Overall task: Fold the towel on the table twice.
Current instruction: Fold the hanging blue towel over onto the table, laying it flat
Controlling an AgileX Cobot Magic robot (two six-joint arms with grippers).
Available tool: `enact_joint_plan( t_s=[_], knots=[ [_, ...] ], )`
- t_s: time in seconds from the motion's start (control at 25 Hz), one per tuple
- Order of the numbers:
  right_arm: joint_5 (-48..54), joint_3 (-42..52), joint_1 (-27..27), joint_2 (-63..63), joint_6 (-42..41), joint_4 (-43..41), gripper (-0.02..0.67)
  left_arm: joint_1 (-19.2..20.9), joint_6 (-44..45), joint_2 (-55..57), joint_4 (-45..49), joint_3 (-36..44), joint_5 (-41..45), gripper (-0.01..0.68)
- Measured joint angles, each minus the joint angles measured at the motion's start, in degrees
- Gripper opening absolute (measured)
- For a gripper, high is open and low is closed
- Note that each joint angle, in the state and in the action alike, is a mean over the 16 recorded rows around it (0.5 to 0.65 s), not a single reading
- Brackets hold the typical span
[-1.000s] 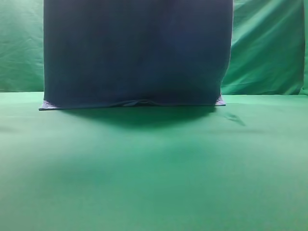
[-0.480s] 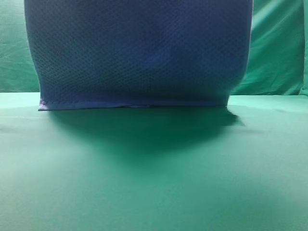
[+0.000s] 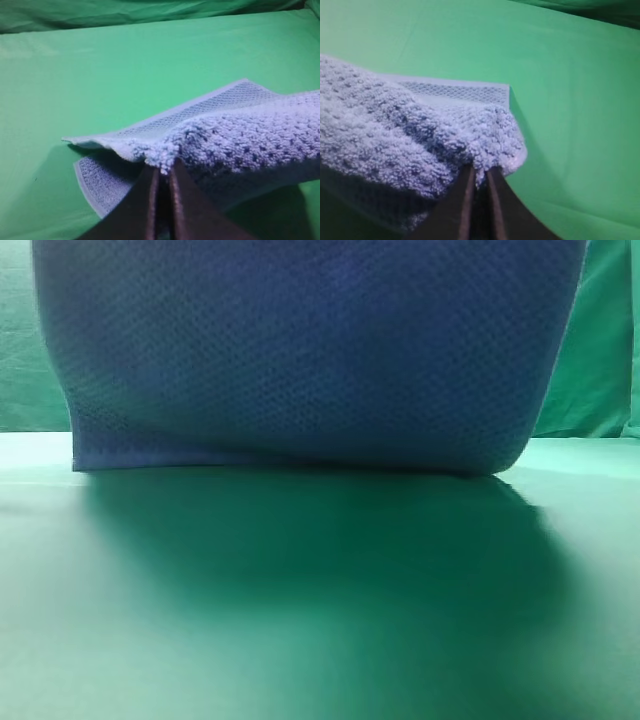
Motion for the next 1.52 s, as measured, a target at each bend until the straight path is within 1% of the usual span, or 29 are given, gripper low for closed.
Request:
enact_joint_plan(
  t_s=[0.24, 0.48, 0.68, 0.88, 1.04, 1.2, 1.36, 1.52],
  knots=[
    [-2.7, 10.6, 0.3, -7.5, 1.3, 2.1, 0.0, -0.2, 0.0, -9.0, -2.4, 14.0, -3.9, 0.0],
    [-3.1, 20.2, 0.5, -14.5, 2.1, 6.1, 0.0, -0.4, 0.2, -17.9, -5.6, 28.1, -6.4, 0.0],
    [-2.1, 28.3, 0.6, -20.7, 2.1, 10.6, 0.0, -0.4, 0.5, -24.4, -8.7, 38.0, -7.0, 0.0],
    [0.1, 35.3, 0.6, -26.4, 1.6, 15.1, 0.0, -0.4, 1.0, -29.5, -11.5, 46.0, -6.4, 0.0],
    [1.8, 39.1, 0.6, -29.6, 1.0, 17.8, 0.0, -0.4, 1.3, -32.4, -13.1, 50.2, -6.0, 0.0],
    [2.6, 41.1, 0.6, -30.7, -0.1, 19.6, 0.0, -0.4, 1.5, -33.3, -13.8, 52.2, -6.1, 0.0],
    [1.9, 41.0, 0.6, -28.7, -1.3, 20.1, 0.0, -0.4, 1.6, -31.3, -13.8, 51.9, -6.9, 0.0],
    [-0.2, 39.0, 0.6, -23.8, -2.2, 19.1, 0.0, -0.4, 1.7, -26.4, -13.2, 49.5, -8.8, 0.0]
  ],
)
